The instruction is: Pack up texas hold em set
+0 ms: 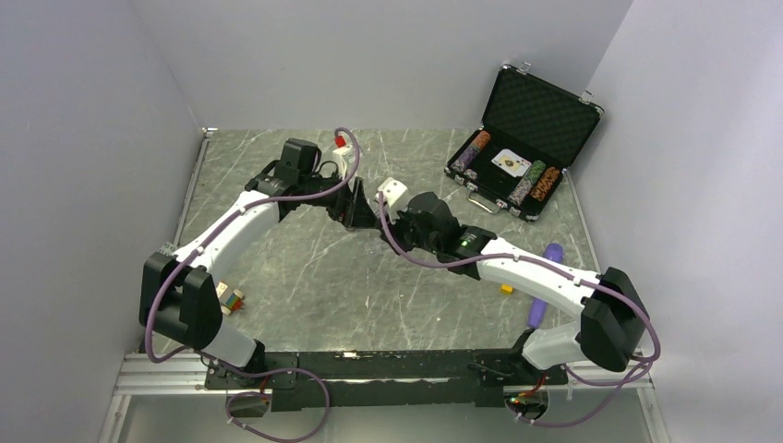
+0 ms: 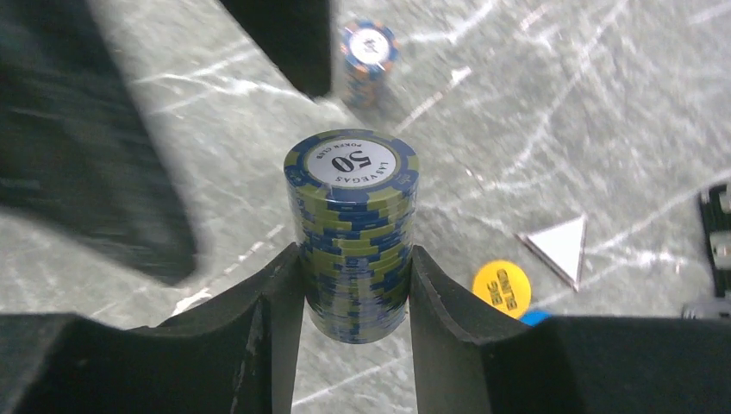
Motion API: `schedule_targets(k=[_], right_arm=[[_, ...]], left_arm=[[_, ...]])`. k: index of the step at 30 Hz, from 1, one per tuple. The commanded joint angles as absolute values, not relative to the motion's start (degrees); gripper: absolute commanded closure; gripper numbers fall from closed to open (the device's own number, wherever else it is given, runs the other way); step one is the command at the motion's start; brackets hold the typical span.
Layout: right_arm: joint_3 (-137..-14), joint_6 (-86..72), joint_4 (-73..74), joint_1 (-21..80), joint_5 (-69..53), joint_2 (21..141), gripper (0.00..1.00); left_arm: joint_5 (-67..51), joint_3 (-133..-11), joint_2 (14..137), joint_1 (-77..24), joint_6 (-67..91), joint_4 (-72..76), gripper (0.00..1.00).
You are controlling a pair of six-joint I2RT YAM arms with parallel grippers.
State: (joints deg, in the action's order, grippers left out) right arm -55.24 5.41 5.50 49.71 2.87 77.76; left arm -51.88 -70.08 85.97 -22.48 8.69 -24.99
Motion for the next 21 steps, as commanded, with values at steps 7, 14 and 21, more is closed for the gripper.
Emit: schedule_targets(k=[7,14,21], right_arm=[[-55.25,-8.39,2.22,32.67,1.84,76.15,1.0],[-63.7,-15.58,3.9,18.67,3.79,85.16,1.0],[-74.67,-25.29,4.07,7.84,3.09,97.52,1.0]], left_arm=[[-36.01,-68.19,76.13,-20.23,8.13,-21.01,0.01],[-26.48,-66.6,73.79,-19.86,6.3,-20.8,0.01],[-24.79,-68.02,76.99,-19.86,5.56,-22.86,0.01]])
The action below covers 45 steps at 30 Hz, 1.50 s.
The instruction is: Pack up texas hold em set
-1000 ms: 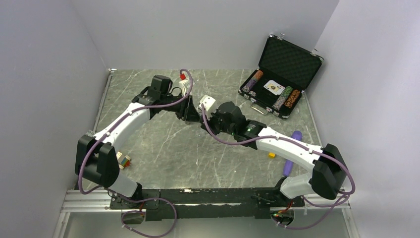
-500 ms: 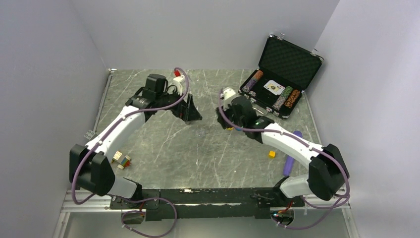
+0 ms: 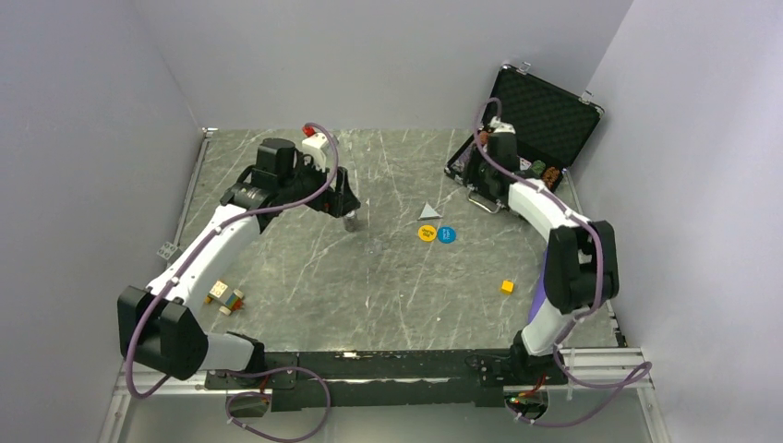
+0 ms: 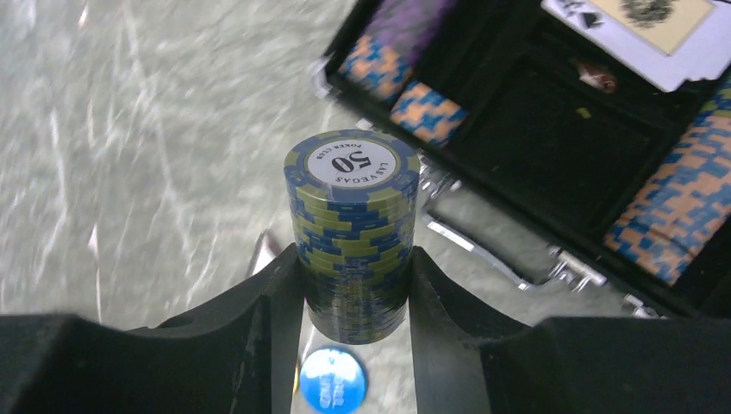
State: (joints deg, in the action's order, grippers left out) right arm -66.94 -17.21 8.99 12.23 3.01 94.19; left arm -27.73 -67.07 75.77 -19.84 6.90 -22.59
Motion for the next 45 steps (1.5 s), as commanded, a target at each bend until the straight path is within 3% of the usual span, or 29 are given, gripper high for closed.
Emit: schedule_targets(k=[1,9,16,34,42,45], right_arm=[[-76.08,-27.17,4.17,6.54,3.21,99.06,1.0],[-90.15,-37.14,9.59,-1.56,-2.51,113.13,1.0],[-100.75,-40.03,13.98,-1.96,-1.89,122.21,1.0],[-102.41,-43.42,13.38,-0.35,-3.76,127.94,1.0],[-103.18,-42.85,14.06,-0.29,-5.18,128.69,0.83],[-103.02,-42.39,14.06,-0.34,-5.37,128.29,0.66]], left_arm=[[-24.69,-68.05,77.05,-19.86,5.47,-22.91,0.01],[-25.98,-68.75,78.0,-19.86,5.1,-23.52,0.01],[-26.69,-68.95,77.91,-19.83,5.19,-23.62,0.01],[-26.11,-69.19,77.52,-19.86,4.75,-24.02,0.01],[-25.85,-69.31,77.52,-19.86,4.57,-24.28,0.01],[-25.84,-69.37,77.61,-19.86,4.57,-24.35,0.0]])
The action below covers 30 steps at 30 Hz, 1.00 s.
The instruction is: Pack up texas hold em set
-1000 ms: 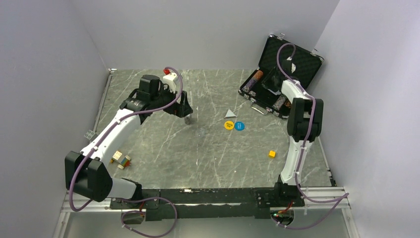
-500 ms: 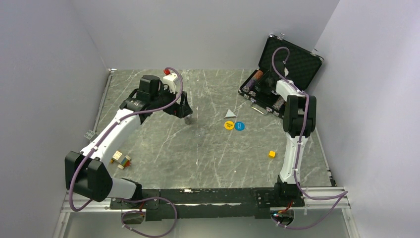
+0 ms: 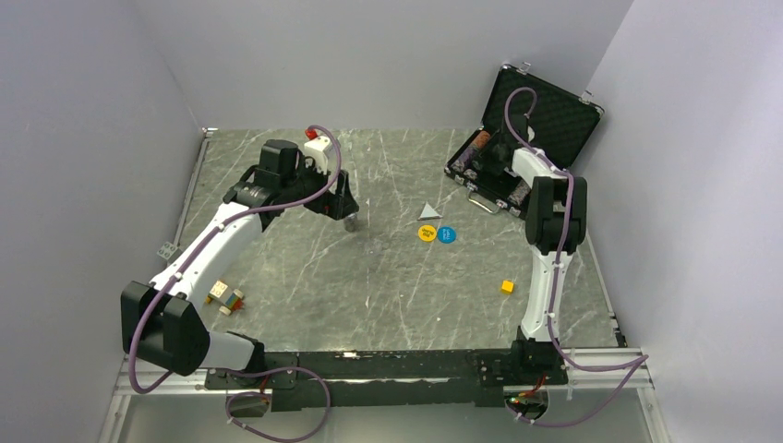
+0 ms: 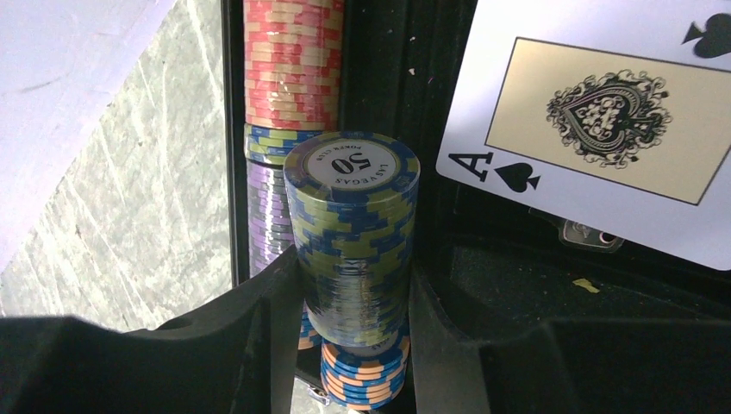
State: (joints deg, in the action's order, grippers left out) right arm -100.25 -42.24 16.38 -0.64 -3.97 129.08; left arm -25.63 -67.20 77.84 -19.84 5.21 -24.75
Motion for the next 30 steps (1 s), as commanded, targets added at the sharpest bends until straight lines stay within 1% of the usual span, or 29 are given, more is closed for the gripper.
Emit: schedule_targets(k=[1,3,10,18,23,27,30], right_arm=[[-103.01,-42.11,14.14,-0.35,-5.2,128.01,0.6],[-103.29,-41.5,14.42,-0.35,-4.61,127.73,0.5],[-103.61,-38.14,13.75,-0.31,-3.82,126.61,0.31],[-104.05,-29.88,8.99,-0.31,-4.99,126.24,0.32],[-105.95,-25.14,9.9,-0.35,-3.32,126.38,0.32],[-105.22,-20.57,6.32,-0.35,-6.48,126.22,0.31],[-107.15,-17.54,6.25,-0.31,-7.31,127.86,0.3]], left_arm=[[-25.92,-69.35,77.61,-19.86,4.57,-24.35,0.0],[-25.92,-69.39,77.62,-19.8,4.57,-24.35,0.01],[-25.68,-69.42,77.44,-19.86,4.41,-24.49,0.01],[-25.59,-69.42,77.7,-19.86,4.32,-24.51,0.01],[-25.52,-69.43,77.87,-19.85,4.14,-24.59,0.01],[-25.49,-69.5,78.29,-19.86,4.13,-24.67,0.01],[-25.66,-69.48,78.39,-19.86,4.13,-24.52,0.01]])
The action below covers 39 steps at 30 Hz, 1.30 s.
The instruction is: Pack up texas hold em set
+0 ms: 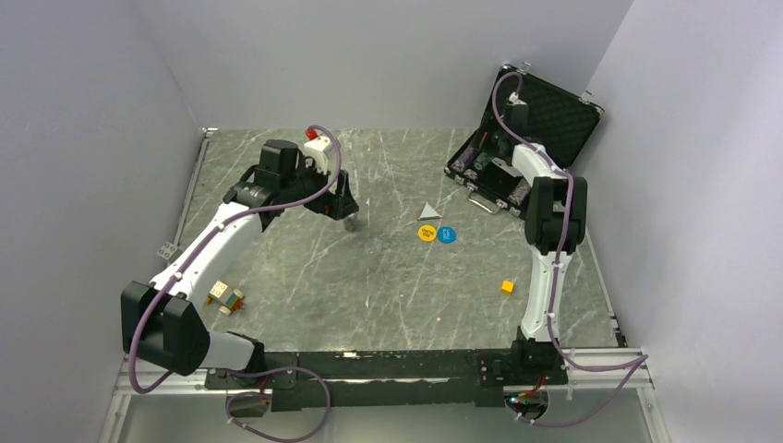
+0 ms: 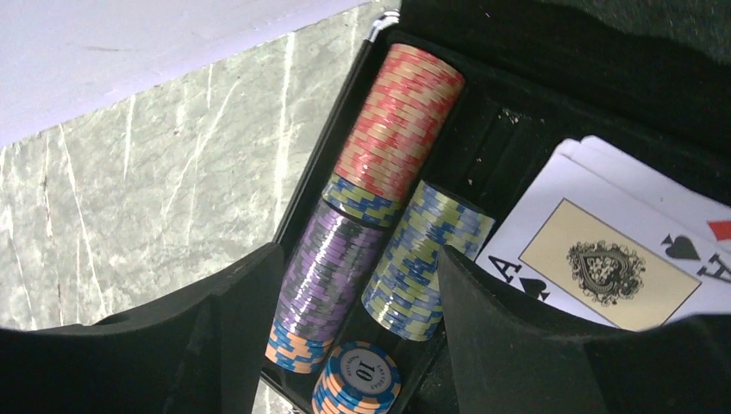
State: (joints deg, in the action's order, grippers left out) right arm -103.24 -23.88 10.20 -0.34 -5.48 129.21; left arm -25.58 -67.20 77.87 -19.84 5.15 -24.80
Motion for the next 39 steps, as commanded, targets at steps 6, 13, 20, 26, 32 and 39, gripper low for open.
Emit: schedule_targets(k=[6,13,20,26,32,39], right_arm=[[-109.86,-12.84,5.29,-0.95,-9.76,130.49,0.28],[-115.95,-12.05,9.18,-1.44,-10.25,135.06,0.25],[-116.27,-13.09,10.48,-2.25,-9.54,136.93,0.25],[-116.43,-12.85,12.81,-3.01,-12.17,137.98,0.26],[-112.83,-9.97,12.19,-2.99,-18.74,136.44,0.27],[-111.09,-6.38,13.96,-3.01,-27.86,136.02,0.31]], left_arm=[[-25.47,-69.47,78.48,-19.86,3.87,-24.62,0.01],[-25.67,-69.49,78.66,-19.86,3.88,-24.54,0.01],[-25.82,-69.41,78.49,-19.86,3.87,-24.43,0.0],[-25.93,-69.39,78.57,-19.86,3.87,-24.48,0.01],[-26.24,-69.38,78.57,-19.84,4.04,-24.35,0.01],[-26.44,-69.43,78.4,-19.86,4.13,-24.3,0.01]])
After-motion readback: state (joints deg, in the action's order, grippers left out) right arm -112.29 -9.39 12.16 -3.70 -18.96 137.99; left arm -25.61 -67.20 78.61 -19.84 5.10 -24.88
